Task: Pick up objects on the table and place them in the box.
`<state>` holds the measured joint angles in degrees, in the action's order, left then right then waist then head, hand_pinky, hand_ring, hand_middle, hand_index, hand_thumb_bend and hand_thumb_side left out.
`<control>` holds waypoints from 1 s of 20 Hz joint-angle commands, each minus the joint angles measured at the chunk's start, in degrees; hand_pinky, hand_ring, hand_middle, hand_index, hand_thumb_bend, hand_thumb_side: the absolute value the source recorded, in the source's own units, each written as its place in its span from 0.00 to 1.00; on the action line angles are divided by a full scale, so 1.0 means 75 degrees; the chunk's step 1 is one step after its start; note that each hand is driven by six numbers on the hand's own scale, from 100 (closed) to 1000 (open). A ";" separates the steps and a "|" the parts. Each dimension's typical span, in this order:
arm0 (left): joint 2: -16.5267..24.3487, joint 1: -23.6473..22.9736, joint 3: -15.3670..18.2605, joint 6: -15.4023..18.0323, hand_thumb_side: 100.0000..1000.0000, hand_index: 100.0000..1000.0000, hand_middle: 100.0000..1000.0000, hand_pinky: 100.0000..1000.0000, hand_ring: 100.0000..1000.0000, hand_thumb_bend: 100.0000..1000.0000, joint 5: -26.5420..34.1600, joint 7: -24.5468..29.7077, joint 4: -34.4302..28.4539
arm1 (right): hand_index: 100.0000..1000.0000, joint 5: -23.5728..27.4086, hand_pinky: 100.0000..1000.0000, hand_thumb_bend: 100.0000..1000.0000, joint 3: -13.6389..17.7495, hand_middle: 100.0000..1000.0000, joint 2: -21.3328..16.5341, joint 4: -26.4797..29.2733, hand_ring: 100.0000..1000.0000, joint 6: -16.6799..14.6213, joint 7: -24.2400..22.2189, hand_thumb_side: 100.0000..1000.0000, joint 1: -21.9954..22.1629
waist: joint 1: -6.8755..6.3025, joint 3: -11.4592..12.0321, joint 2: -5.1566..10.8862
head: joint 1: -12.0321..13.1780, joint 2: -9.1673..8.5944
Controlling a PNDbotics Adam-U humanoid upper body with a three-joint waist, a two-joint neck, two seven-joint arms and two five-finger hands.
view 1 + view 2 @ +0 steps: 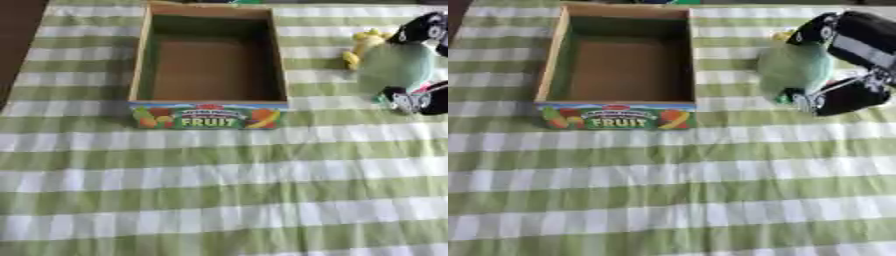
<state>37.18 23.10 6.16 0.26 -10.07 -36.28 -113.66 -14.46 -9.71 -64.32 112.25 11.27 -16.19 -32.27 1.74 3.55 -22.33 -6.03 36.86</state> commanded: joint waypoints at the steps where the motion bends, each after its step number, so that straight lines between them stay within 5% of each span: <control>1: 0.0279 0.0164 -0.0018 0.0031 0.97 0.96 0.78 0.52 0.76 0.00 0.0038 0.0082 -0.0125 | 0.45 0.0013 0.76 0.00 -0.0116 0.38 0.0178 -0.0276 0.66 0.0068 -0.0123 0.02 -0.0754 | 0.0007 0.0019 0.0214 | -0.0103 0.0110; 9: 0.0177 0.0324 -0.0137 0.0074 0.97 0.96 0.78 0.52 0.76 0.00 0.0114 0.0240 -0.0125 | 0.46 -0.0602 0.77 0.00 -0.0856 0.38 0.2121 -0.1845 0.65 -0.0096 -0.0786 0.02 -0.3203 | 0.0015 0.0122 0.0254 | -0.0068 0.0056; 20: 0.0083 0.0475 -0.0206 0.0108 0.97 0.96 0.78 0.51 0.76 0.00 0.0186 0.0310 -0.0125 | 0.46 -0.1333 0.76 0.00 -0.1205 0.37 0.3912 -0.3699 0.65 -0.0487 -0.0994 0.02 -0.4441 | 0.0115 0.0329 0.0161 | -0.0260 -0.0212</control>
<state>36.77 25.90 4.40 0.99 -9.02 -34.22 -113.66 -23.65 -19.05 -35.24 85.46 8.11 -23.60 -64.13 2.85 5.97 -22.26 -7.68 36.11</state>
